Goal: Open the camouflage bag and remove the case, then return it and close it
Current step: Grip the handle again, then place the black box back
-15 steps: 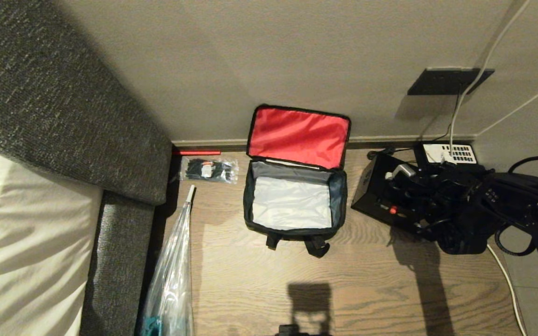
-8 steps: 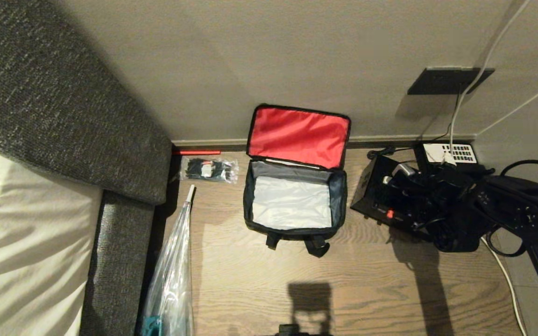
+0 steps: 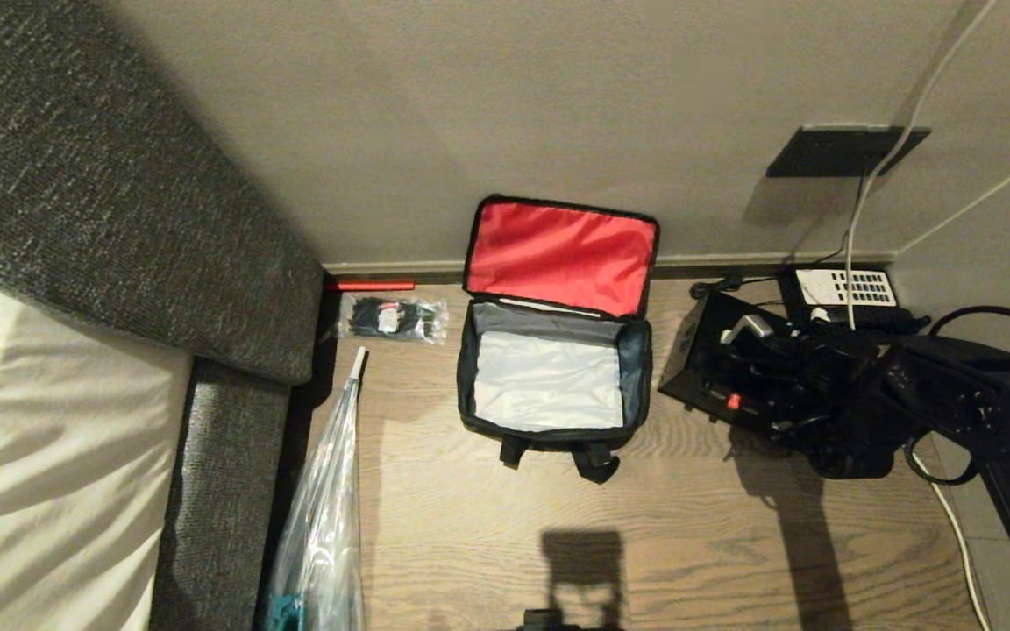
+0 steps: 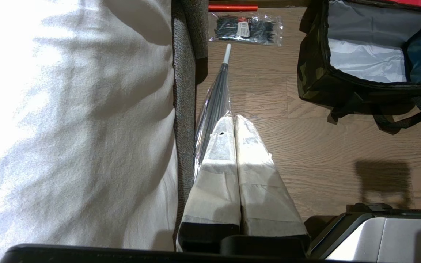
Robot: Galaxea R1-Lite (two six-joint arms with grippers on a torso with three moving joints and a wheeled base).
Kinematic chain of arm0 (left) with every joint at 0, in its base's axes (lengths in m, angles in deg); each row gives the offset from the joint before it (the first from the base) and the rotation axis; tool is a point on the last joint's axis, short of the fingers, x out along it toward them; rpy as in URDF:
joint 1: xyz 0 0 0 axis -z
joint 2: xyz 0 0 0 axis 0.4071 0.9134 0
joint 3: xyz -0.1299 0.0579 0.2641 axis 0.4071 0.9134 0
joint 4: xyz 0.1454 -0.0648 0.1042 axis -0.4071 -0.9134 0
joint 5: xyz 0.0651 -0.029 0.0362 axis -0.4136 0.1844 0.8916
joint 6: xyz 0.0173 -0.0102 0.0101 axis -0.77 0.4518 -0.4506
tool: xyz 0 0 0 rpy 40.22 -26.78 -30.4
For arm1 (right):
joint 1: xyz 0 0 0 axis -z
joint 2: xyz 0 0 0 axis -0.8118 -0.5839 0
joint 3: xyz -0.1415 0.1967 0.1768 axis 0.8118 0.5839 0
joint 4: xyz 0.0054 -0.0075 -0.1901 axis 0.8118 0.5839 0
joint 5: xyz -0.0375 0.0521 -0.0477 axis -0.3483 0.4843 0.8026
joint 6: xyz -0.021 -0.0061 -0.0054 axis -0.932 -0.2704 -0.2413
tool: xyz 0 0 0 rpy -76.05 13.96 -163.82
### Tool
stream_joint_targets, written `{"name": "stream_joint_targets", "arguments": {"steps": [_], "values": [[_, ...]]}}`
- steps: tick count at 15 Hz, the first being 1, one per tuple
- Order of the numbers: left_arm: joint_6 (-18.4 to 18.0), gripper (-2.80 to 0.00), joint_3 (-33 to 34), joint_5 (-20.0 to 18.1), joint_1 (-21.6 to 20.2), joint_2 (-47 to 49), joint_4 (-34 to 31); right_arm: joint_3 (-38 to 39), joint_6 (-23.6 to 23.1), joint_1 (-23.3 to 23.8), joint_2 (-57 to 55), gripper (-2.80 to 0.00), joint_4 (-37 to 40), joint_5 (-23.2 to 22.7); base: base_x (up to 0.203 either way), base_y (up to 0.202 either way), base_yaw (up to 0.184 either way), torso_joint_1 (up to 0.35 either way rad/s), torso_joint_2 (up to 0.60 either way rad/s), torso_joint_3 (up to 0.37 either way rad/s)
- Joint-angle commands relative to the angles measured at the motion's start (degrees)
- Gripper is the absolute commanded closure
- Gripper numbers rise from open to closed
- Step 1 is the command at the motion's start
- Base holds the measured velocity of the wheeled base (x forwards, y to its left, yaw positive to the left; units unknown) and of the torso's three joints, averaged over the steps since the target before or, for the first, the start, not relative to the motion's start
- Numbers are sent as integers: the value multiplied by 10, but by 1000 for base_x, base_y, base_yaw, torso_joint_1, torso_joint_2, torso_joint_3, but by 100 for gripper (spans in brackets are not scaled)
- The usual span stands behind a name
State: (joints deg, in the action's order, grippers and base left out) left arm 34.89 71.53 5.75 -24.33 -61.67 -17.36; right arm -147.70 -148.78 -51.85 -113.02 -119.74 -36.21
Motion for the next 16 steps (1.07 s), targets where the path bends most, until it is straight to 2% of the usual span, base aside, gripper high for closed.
{"name": "stream_joint_targets", "arguments": {"steps": [1, 3, 6, 12, 14, 16], "values": [[0, 0, 1, 0, 0, -1, 0, -1, -4, -1, 7, 0, -7, 3, 0, 0, 0, 0, 0, 0], [0, 0, 1, 0, 0, -1, 0, 13, -5, 0, 31, 0, -7, 3, 0, 0, 0, 0, 0, 0], [0, 0, 1, 0, 0, -1, 0, 78, 12, 2, 78, 0, -7, 3, 0, 0, 0, 0, 0, 0], [0, 0, 1, 0, 0, -1, 0, 211, 13, -1, 273, 0, -7, 2, 0, 0, 0, 0, 0, 0], [0, 0, 1, 0, 0, 0, 0, 248, 9, -21, 359, 0, 10, 2, 0, 0, 0, 0, 0, 0], [0, 0, 1, 0, 0, 0, 0, 263, 5, -69, 431, 0, 46, 1, 0, 0, 0, 0, 0, 0]]}}
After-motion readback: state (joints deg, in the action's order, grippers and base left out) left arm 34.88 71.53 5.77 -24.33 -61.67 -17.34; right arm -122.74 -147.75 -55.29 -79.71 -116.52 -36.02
